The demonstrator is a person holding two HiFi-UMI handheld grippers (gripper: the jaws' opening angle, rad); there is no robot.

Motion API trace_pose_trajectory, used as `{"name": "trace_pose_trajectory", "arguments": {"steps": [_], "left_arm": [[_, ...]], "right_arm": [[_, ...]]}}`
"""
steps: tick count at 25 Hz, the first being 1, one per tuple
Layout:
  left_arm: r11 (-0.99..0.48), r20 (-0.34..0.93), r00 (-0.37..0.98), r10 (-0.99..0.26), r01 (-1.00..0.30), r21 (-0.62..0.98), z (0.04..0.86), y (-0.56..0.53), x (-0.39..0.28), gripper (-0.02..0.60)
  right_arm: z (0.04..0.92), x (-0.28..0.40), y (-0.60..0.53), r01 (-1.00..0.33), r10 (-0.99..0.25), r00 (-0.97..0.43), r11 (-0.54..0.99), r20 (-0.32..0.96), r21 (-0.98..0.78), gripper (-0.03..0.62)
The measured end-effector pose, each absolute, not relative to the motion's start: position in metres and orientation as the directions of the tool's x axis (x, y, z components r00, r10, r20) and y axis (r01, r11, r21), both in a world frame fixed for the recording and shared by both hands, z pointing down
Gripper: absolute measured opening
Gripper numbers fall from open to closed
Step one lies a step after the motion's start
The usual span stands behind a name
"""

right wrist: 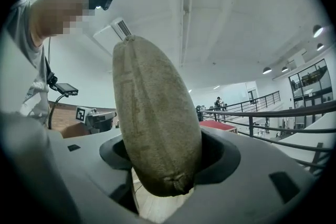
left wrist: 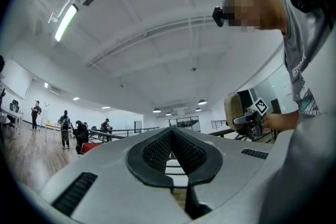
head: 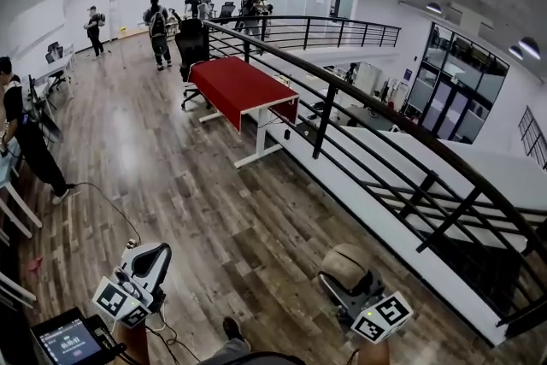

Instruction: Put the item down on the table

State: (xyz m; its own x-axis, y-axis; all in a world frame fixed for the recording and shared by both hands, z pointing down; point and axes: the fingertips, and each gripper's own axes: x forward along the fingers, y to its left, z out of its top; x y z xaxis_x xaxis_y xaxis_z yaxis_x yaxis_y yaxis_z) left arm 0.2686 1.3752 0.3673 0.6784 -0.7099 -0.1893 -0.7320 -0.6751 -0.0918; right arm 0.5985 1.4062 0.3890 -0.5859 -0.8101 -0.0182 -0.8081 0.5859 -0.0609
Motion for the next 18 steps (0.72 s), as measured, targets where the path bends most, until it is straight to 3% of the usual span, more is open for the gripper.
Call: {"name": "trace_pose_trajectory", "arguments": {"steps": [10, 18], "left_arm": [[-0.689, -0.211, 0.688, -0.695, -0.720, -0.078, 0.360, 1.161, 0.226, 0.002], [-0.667, -0.182, 0.670, -0.720, -0.740, -0.087, 0.360, 1.079, 0.209, 0.002]], "right_arm": [[0.383, 0.555, 1.196, -0.819, -0.820, -0.571, 0.572, -0.035, -0.047, 0.281], [0.377, 0.538, 1.107, -0.804, -0.806, -0.591, 0.592, -0.041, -0.056, 0.281]]}}
